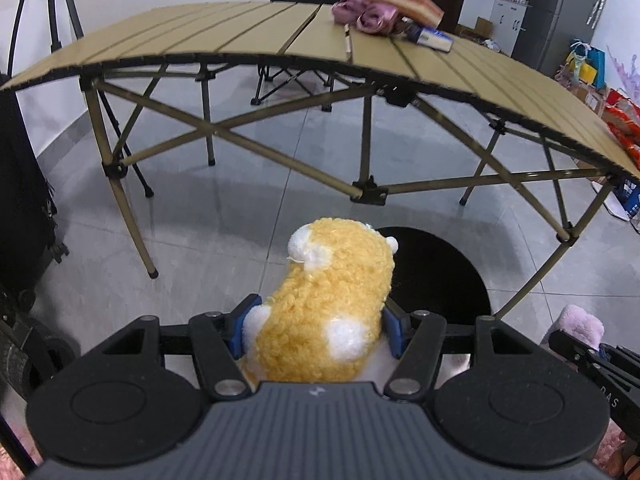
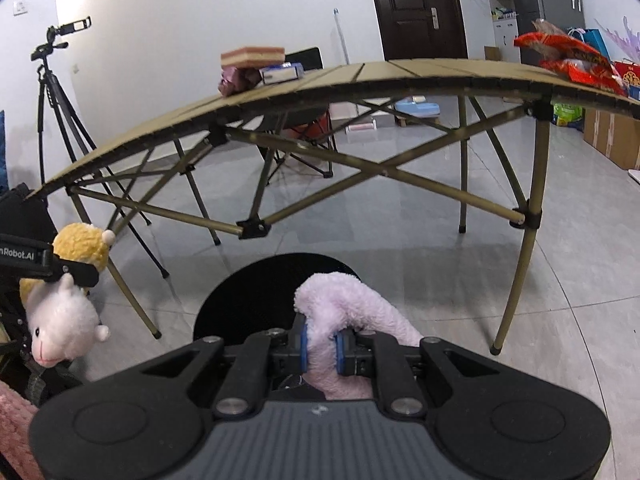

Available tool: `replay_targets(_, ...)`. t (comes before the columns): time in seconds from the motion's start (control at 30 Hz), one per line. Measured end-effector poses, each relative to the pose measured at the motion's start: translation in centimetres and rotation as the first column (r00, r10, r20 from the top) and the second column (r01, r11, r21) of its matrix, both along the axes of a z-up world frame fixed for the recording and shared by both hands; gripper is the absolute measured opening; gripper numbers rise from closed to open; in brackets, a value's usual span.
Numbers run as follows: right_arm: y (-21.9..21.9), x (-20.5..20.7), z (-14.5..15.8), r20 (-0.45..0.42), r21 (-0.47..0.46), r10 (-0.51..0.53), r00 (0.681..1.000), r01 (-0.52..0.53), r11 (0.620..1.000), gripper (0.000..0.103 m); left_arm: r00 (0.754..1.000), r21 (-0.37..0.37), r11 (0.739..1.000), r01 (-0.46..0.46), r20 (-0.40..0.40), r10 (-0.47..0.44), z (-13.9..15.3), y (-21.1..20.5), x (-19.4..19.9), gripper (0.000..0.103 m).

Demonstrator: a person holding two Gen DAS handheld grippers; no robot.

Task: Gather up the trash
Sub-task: 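Carry both plushes down over the black bin beside the table, then open the left gripper over the bin to drop the yellow plush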

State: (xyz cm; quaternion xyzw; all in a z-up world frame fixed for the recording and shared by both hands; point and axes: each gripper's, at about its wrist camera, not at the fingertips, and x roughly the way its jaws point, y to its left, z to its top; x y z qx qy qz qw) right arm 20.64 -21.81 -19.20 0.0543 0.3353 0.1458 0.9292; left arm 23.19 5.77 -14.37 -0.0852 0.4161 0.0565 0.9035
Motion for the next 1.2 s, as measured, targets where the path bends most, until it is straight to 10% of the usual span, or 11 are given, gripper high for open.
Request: replay_targets(1.2, -4.7, 3.8, -4.0, -0.087, -0.033, -0.186, 0.979, 0.184, 0.982, 0.012, 0.993, 0.065, 0.994, 0.088, -0.079, -0.082, -5.3, -8.7, 11.9, 0.062)
